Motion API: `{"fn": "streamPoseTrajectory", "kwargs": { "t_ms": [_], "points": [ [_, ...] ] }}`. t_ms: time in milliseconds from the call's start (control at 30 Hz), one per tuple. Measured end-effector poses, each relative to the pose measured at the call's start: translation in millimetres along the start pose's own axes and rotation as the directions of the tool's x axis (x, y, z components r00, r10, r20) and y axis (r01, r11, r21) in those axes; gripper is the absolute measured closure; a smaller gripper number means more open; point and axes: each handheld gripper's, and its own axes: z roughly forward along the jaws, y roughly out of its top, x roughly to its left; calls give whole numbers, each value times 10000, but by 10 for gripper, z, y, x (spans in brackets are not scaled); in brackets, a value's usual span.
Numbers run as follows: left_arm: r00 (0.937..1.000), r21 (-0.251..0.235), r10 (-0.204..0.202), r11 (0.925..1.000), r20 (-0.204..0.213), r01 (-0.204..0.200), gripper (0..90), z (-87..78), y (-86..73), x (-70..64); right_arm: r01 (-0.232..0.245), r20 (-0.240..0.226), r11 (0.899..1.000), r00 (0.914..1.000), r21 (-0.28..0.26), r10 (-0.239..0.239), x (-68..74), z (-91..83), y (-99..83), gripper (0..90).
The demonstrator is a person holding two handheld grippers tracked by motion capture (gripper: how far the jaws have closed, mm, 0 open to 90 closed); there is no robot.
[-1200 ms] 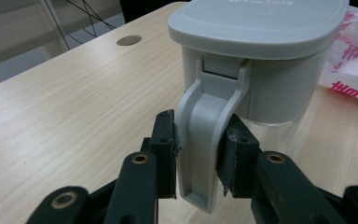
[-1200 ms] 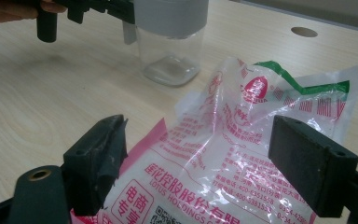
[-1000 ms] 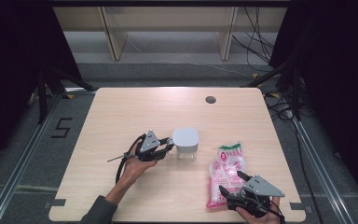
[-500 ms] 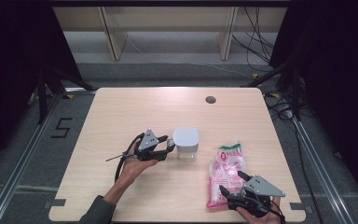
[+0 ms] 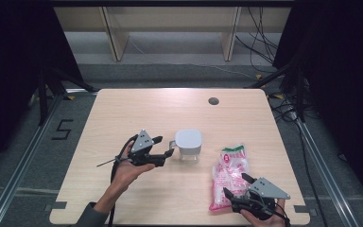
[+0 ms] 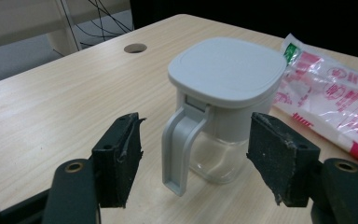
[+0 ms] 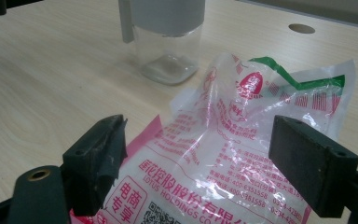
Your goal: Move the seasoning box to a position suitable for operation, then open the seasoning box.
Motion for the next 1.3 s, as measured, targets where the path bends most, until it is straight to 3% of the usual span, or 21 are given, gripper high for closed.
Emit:
{"fn": "streamPoseTrajectory", "kwargs": {
  "t_ms": [233, 300, 333, 433, 467, 567, 833, 900, 1033, 1133, 1233, 1300],
  "points": [
    [9998, -215, -13, 9998, 178, 17, 426, -17, 135, -35, -3, 34, 10000, 10000, -18, 3, 0, 0, 3, 196],
    [9993, -307, 210, 9993, 323, -201, 514, 2, 164, -62, -25, 89, 10000, 10000, 36, 25, 5, -5, 4, 196],
    [9986, -561, 532, 9970, 77, -526, 578, 3, 182, -80, -34, 56, 10000, 10000, 8, 34, 6, 2, 3, 196],
    [9975, -707, 704, 9951, 86, -696, 748, 31, 235, -101, -61, -1, 10000, 10000, -6, 61, 9, 5, 3, 196],
    [9977, -808, 681, 9944, -23, -681, 781, 42, 252, -114, -291, 42, 9996, 9996, 69, 291, 33, -4, 0, 196],
    [9971, -875, 755, 9933, -87, -760, 850, 66, 307, -130, -40, 82, 10000, 10000, 33, 40, 4, -5, 4, 196],
    [9963, -962, 851, 9918, 87, -839, 892, 180, 363, -171, 34, 13, 10000, 10000, -50, -34, 7, 0, 4, 196],
    [9973, -918, 729, 9932, 102, -717, 892, 219, 351, -160, -230, 139, 9997, 9996, 49, 229, 37, -15, 5, 196],
    [9981, -751, 623, 9953, 36, -618, 891, 316, 329, -109, 158, 42, 9999, 9999, 3, -158, 25, -14, 3, 197],
    [9997, -708, 251, 9972, 66, -246, 890, 383, 309, -60, 155, 83, 9999, 9998, -17, -155, 20, -15, 4, 197],
    [9995, -552, 310, 9980, -78, -314, 890, 406, 295, -58, 153, 109, 9999, 9998, 15, -154, 29, -19, 7, 197],
    [10000, -646, 65, 9979, -12, -65, 887, 399, 300, -42, 104, 69, 9999, 9999, -72, -104, 34, -15, 9, 197]
  ]
}}
